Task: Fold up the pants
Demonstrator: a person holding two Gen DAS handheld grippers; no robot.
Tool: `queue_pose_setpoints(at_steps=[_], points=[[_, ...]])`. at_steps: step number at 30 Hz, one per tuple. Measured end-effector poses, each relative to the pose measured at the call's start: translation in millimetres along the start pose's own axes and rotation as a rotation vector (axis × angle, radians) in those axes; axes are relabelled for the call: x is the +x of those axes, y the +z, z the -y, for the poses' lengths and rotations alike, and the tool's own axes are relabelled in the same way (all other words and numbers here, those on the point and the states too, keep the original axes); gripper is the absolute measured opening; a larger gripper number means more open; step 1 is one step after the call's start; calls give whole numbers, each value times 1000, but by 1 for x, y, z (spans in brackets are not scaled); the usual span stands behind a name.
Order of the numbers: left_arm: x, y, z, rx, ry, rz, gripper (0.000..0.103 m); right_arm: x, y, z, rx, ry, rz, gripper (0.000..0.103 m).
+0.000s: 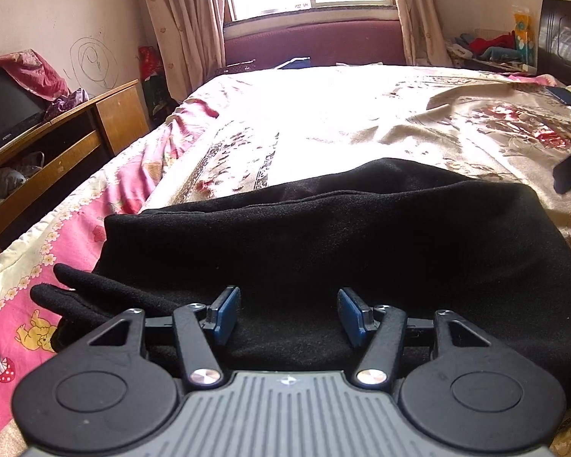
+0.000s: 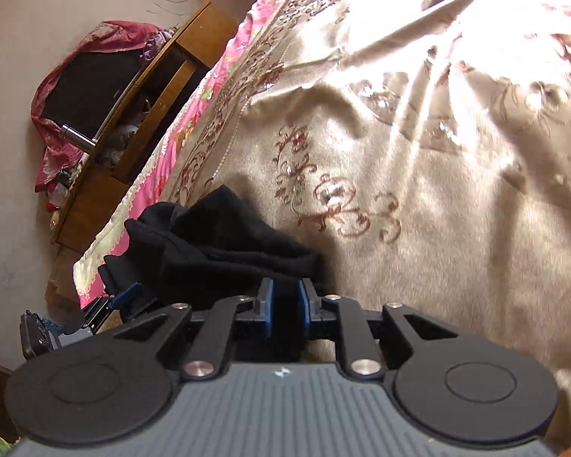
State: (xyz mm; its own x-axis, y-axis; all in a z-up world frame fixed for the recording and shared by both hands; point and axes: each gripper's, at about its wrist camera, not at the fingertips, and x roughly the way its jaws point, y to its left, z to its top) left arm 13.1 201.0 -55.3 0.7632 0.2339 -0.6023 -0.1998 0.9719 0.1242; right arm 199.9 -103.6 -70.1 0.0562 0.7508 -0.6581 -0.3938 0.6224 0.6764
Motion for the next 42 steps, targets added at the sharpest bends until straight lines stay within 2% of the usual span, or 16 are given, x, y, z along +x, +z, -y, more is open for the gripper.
queue_pose_setpoints(at_steps=[2, 6, 8, 10, 12, 15, 18, 21, 23, 25, 28, 30, 33, 34, 39, 42], points=[[-2, 0, 1, -20, -14, 11, 70, 14, -16, 2, 49, 61, -9, 47], [2, -8, 3, -27, -34, -28, 70, 57, -23, 6, 77, 90, -3, 54], [-5, -9, 2, -41, -48, -20, 70, 70, -21, 7, 100, 95, -3, 56], [-14, -9, 1, -36, -50, 1, 70, 70, -18, 3, 107, 127, 8, 64], [-19, -7, -1, -23, -49, 13, 70, 59, -24, 2, 76, 130, 28, 63], [-15, -3, -8, -6, -27, 23, 70, 54, -38, 18, 171, 103, 24, 63], [5, -15, -25, -56, -17, -63, 71, 69, -43, 23, 242, 178, 51, 62], [-5, -22, -33, -88, -31, -59, 70, 79, -37, 11, 223, 218, 51, 63], [-14, -19, -31, -43, 2, -58, 70, 75, -36, 11, 202, 215, 62, 57], [-17, -14, -30, -39, 10, -53, 70, 77, -35, 23, 272, 238, 66, 55], [-13, 2, -23, -50, -38, 2, 70, 90, -30, 25, 278, 246, 75, 55], [0, 7, -12, -17, -56, -3, 70, 98, -25, 16, 252, 240, 72, 55], [18, -3, -1, 10, -69, -74, 70, 97, -18, 20, 311, 246, 50, 29], [17, -5, 0, -10, -77, -75, 70, 92, -18, 24, 354, 278, 59, 22], [5, 0, 25, 9, -149, -93, 70, 50, -23, 22, 358, 348, 129, 16], [3, 11, 49, 19, -236, -96, 69, 18, -27, 31, 343, 301, 162, 16]])
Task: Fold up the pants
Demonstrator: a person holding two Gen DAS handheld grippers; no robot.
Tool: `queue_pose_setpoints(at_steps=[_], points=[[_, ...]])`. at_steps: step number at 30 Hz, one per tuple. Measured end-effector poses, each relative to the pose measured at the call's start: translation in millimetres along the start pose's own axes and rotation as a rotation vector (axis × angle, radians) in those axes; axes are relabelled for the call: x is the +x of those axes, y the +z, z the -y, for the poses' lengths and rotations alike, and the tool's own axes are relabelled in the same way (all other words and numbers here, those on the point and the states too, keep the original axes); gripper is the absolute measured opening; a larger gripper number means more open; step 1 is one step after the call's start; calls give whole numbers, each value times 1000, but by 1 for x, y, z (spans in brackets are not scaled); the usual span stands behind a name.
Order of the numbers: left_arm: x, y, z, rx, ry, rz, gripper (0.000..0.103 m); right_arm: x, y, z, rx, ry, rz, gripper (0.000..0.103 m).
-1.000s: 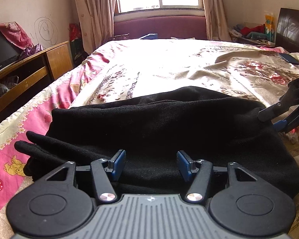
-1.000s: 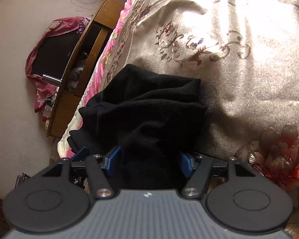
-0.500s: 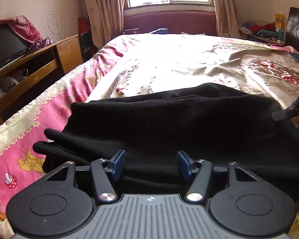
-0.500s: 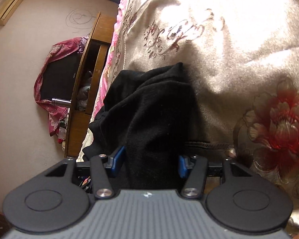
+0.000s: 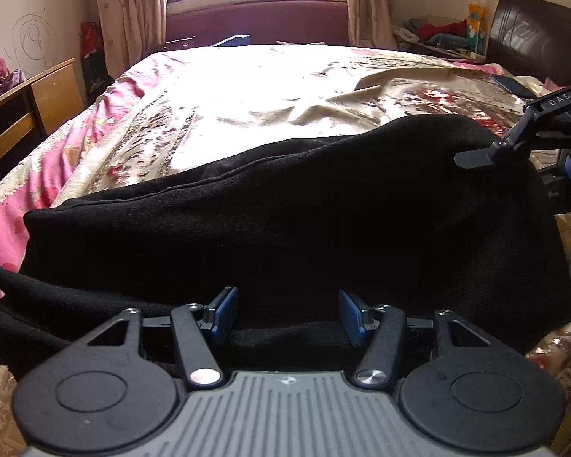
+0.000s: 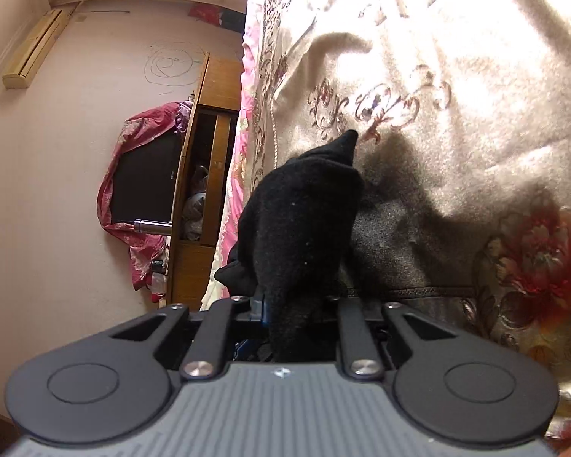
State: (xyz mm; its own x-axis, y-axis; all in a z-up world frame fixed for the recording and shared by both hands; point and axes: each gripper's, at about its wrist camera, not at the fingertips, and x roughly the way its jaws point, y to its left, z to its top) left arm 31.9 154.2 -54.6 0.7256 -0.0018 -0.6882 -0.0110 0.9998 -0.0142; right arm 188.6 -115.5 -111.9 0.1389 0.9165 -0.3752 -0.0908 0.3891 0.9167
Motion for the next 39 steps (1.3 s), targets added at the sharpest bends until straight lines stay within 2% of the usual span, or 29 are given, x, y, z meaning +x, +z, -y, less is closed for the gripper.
queue_pose_setpoints(at_steps=[5, 7, 10, 14, 17, 21, 23, 25, 26, 29, 31, 32, 34, 36, 39], points=[[11, 6, 47, 73, -187, -8, 70, -61, 7, 8, 19, -158, 78, 16], [12, 5, 57, 86, -211, 5, 70, -68, 8, -3, -1, -186, 84, 16], [7, 2, 53, 63, -211, 37, 70, -58, 15, -35, -10, -177, 49, 18], [-4, -8, 18, -36, -175, 67, 71, -28, 24, -95, -69, -213, 6, 23], [-11, -22, -7, -100, -193, 59, 72, 7, 21, -140, -122, -257, -33, 31], [-19, -38, -15, -138, -199, 85, 72, 73, -3, -192, -296, -341, -105, 32], [-24, -48, -19, -172, -206, 102, 72, 110, -12, -205, -324, -363, -139, 33], [-29, -59, -31, -241, -234, 123, 72, 141, -21, -209, -328, -390, -127, 44], [-33, -65, -35, -280, -247, 134, 72, 158, -26, -208, -328, -382, -123, 45], [-44, -80, -48, -380, -261, 150, 72, 203, -44, -206, -313, -345, -225, 45], [-55, -87, -55, -418, -246, 159, 71, 213, -54, -205, -330, -330, -311, 45], [-61, -89, -59, -436, -242, 170, 72, 209, -55, -207, -349, -324, -314, 45], [-73, -96, -69, -486, -234, 176, 72, 194, -50, -210, -413, -330, -265, 45], [-84, -105, -79, -543, -242, 177, 72, 176, -37, -218, -523, -387, -179, 46], [-93, -115, -94, -611, -246, 162, 72, 158, -23, -216, -706, -460, -105, 48]])
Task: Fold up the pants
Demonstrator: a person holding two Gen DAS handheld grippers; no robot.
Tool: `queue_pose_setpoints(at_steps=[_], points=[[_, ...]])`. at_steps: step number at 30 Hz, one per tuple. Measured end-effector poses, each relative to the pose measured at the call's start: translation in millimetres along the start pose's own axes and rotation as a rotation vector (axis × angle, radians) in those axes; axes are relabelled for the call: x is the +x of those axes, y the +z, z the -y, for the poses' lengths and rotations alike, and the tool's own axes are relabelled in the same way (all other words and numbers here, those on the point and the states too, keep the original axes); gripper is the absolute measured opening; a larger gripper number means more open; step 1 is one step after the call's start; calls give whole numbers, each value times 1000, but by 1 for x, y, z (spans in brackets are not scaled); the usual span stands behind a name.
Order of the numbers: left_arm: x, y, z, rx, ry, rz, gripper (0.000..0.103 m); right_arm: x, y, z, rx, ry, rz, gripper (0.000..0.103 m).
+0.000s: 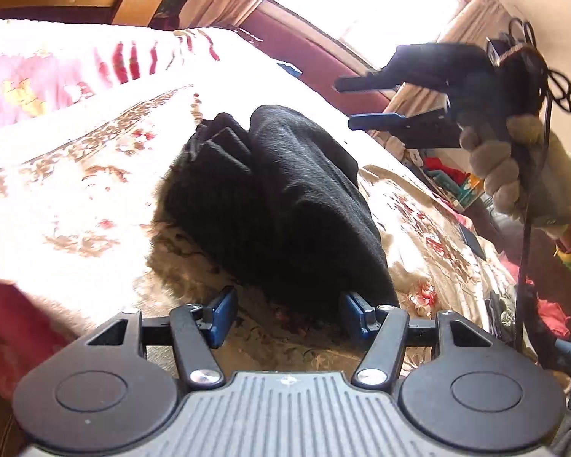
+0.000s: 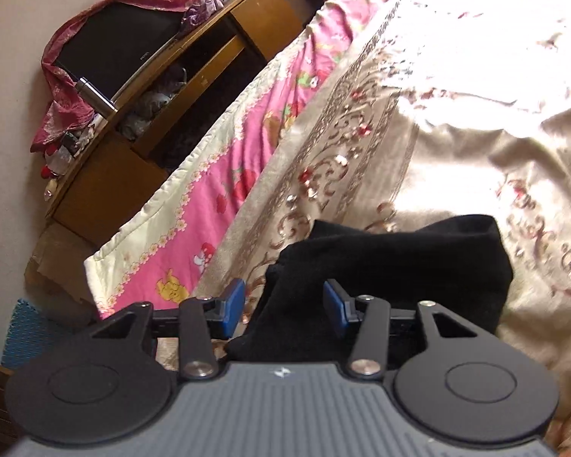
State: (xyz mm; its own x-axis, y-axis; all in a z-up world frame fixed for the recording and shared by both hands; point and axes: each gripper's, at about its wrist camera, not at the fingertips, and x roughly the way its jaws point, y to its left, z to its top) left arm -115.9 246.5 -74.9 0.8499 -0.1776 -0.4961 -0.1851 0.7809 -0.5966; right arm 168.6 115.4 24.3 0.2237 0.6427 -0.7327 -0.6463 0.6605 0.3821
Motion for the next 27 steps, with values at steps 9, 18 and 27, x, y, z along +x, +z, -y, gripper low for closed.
queue_pose_setpoints(at_steps=[9, 18, 27], points=[[-17, 9, 15, -44, -15, 51, 72, 29, 2, 4, -421, 68, -36, 49], [32, 24, 25, -103, -35, 58, 72, 83, 16, 15, -463, 162, -177, 51], [37, 33, 34, -52, 16, 59, 41, 66, 20, 23, -429, 193, -120, 11]])
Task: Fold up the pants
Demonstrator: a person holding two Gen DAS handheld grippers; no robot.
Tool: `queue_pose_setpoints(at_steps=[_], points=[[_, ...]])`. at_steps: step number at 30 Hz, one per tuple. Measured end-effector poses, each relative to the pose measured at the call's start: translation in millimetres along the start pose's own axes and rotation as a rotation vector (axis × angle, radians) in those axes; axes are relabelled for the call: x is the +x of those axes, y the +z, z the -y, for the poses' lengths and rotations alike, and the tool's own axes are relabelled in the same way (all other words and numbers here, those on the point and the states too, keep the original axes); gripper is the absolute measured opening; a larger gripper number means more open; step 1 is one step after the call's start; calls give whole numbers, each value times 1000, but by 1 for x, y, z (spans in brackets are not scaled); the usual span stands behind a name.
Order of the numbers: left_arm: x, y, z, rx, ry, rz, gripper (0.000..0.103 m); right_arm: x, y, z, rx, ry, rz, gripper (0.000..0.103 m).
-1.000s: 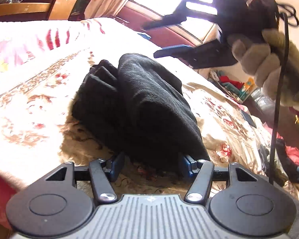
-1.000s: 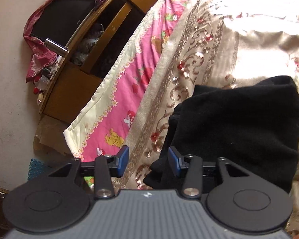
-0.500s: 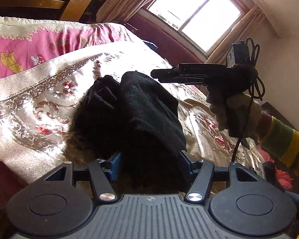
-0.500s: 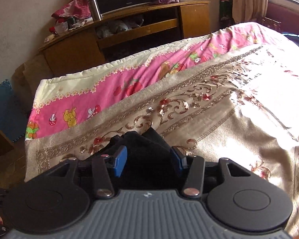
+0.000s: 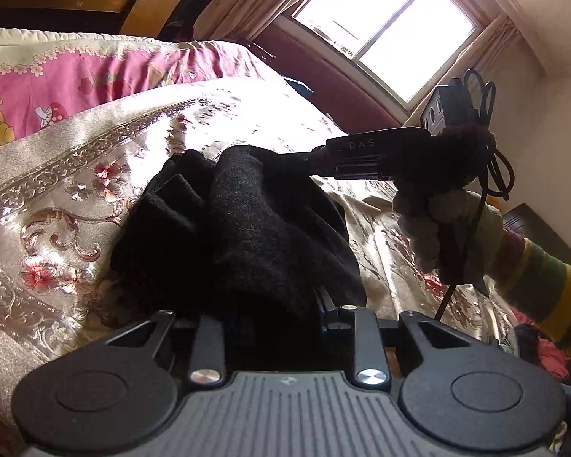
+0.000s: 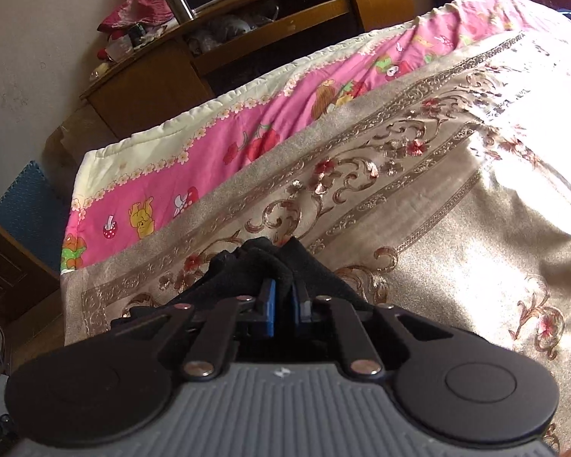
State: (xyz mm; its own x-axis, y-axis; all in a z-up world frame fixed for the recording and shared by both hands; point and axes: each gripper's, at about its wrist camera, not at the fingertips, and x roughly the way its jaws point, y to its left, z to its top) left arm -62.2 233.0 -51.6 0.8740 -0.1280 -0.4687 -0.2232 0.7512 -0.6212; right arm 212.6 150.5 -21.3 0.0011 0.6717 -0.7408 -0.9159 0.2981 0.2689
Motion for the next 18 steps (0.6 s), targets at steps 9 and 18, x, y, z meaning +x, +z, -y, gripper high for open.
queue_pose_setpoints(at_steps=[9, 18], points=[[10, -6, -2, -30, 18, -10, 58, 31, 5, 19, -26, 95, -39, 67], [-3, 7, 0, -46, -30, 63, 35, 6, 12, 15, 116, 144, -14, 13]])
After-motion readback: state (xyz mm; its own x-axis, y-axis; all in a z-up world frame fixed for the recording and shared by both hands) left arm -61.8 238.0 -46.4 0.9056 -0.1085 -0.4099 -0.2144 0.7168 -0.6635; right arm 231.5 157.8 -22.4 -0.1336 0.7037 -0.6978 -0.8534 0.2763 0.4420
